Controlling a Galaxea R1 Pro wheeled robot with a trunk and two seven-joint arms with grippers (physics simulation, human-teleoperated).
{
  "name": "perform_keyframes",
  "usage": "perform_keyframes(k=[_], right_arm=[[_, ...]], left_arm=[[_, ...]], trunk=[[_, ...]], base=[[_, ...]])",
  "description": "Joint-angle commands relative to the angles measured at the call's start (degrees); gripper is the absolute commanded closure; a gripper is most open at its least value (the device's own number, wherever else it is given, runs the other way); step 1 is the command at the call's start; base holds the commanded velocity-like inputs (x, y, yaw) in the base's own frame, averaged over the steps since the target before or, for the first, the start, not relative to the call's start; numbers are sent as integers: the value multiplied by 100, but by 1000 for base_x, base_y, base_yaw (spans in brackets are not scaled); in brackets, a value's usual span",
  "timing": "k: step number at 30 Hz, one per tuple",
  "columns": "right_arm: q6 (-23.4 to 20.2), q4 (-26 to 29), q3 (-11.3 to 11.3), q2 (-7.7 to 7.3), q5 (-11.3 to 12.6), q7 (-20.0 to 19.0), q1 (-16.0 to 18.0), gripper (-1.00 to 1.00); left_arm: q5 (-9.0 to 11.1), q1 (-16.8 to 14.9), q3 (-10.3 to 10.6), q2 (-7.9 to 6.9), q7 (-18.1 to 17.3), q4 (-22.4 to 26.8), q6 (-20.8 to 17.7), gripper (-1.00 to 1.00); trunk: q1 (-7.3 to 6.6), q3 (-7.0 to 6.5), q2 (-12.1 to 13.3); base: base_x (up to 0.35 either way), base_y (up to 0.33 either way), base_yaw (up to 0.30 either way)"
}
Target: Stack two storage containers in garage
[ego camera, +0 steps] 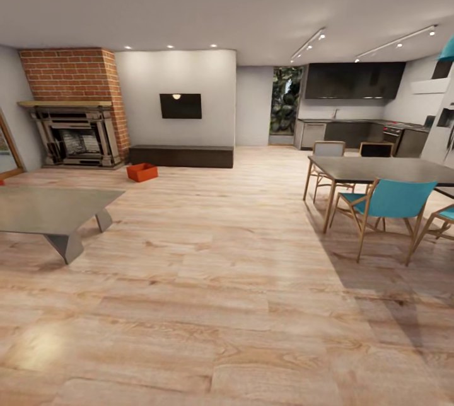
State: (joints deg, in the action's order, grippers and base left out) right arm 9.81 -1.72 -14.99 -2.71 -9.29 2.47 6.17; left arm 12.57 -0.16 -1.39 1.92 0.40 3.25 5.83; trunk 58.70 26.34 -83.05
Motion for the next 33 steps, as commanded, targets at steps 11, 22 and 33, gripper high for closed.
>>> perform_keyframes(k=[11,22,33], right_arm=[[10,-21,13,24,-26,-4,7,-100],[-5,-21,20,25,-15,-43,7,-100],[2,-21,58,16,48,-64,7,-100]], left_arm=[[19,-2,-11,2,4,0,19,-100],[18,-2,-13,2,4,0,23,-100],[17,-2,-16,2,4,0,34,-100]], trunk=[[3,5,-3],[3,5,-3],[3,5,-3]], base=[[325,0,0],[325,0,0],[325,0,0]])
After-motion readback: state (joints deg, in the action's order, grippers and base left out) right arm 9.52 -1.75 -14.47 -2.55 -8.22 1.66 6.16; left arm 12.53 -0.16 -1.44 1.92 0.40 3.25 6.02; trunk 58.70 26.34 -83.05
